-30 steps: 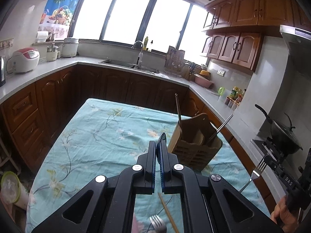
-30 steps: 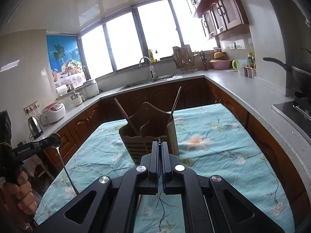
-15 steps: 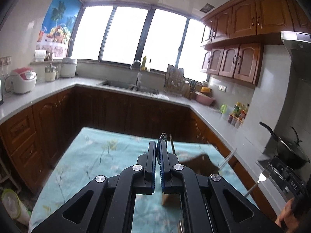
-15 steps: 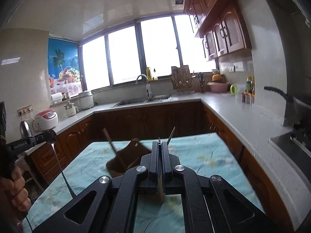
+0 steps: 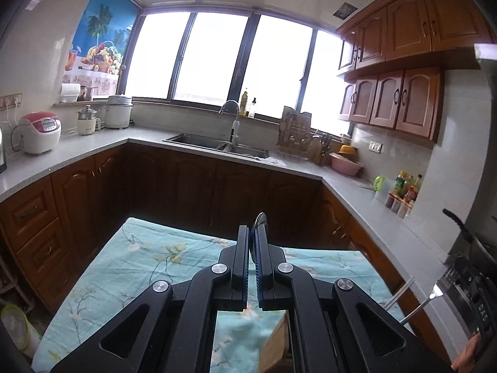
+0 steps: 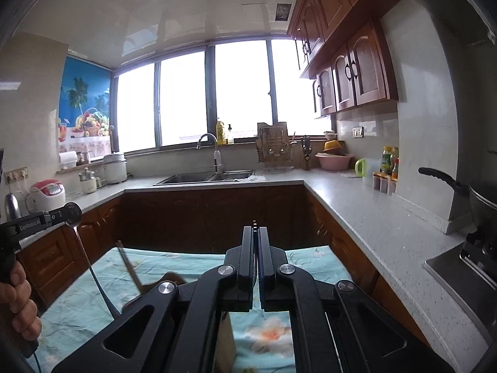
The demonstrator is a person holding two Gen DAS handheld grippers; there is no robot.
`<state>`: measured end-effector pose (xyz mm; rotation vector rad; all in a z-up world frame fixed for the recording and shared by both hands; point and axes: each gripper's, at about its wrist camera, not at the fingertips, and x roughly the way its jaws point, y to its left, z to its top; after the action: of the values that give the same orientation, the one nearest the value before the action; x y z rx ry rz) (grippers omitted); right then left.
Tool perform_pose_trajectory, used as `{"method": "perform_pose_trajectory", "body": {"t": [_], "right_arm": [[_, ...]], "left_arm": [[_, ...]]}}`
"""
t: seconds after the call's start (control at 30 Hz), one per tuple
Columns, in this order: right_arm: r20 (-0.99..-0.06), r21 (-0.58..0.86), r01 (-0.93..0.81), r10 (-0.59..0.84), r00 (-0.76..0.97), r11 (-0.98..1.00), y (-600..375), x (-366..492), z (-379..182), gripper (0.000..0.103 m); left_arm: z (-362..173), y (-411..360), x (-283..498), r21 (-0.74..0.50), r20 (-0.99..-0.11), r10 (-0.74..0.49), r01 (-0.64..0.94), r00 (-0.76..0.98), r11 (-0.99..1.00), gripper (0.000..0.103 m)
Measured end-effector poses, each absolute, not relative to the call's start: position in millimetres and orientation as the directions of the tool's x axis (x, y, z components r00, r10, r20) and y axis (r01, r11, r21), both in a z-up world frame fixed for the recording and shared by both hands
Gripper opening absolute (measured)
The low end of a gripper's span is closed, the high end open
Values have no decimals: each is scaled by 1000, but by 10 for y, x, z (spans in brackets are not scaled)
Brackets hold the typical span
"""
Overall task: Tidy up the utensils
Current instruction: 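Lift the chopsticks with both tools and carry them over the wooden holder, then lower the chopsticks into the holder and open both tools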
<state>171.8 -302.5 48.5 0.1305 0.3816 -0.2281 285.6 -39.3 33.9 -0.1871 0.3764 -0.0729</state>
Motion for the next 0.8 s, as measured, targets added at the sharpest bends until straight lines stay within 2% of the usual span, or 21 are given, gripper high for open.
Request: {"method": "perform_pose_trajectory", "body": {"t": [0.3,0.5,0.8], "right_arm": [[-416,-14,214,-200,887,977,-2807,1982,191,2],[-459,-1,203,-180,870,979,-2770,2047,15,2],[-510,19,166,-133,850,986,-2732,2094,-171,2]], "left_arm": [[81,-713,3032,-114,-368,-70,30,927,993,2],[-87,-874,3065,-64,-390,-84,65,917,996,2],[-169,-731,3095,-60,-439,-133,119,888,991,2]]}}
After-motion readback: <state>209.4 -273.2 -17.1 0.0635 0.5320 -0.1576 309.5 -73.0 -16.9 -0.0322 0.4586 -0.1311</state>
